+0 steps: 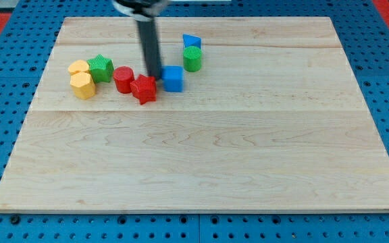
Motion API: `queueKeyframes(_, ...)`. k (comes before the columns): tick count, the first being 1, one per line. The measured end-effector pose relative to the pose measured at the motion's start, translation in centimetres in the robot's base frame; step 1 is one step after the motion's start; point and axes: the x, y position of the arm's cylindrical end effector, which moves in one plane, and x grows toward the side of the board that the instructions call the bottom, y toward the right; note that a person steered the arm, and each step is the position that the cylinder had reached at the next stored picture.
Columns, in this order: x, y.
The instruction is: Move the blue triangle close to the blue cube
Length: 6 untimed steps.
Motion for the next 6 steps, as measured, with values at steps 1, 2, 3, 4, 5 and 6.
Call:
queueKeyframes(1, 2.2, 10.2)
queueKeyframes(2, 4.2, 15.9)
queueKeyframes(3, 10.3, 10.5)
queueKeyframes(4, 12.9, 4.5)
queueKeyframes(5, 9.8, 2.0)
queueKeyframes(6, 2.5, 0.4)
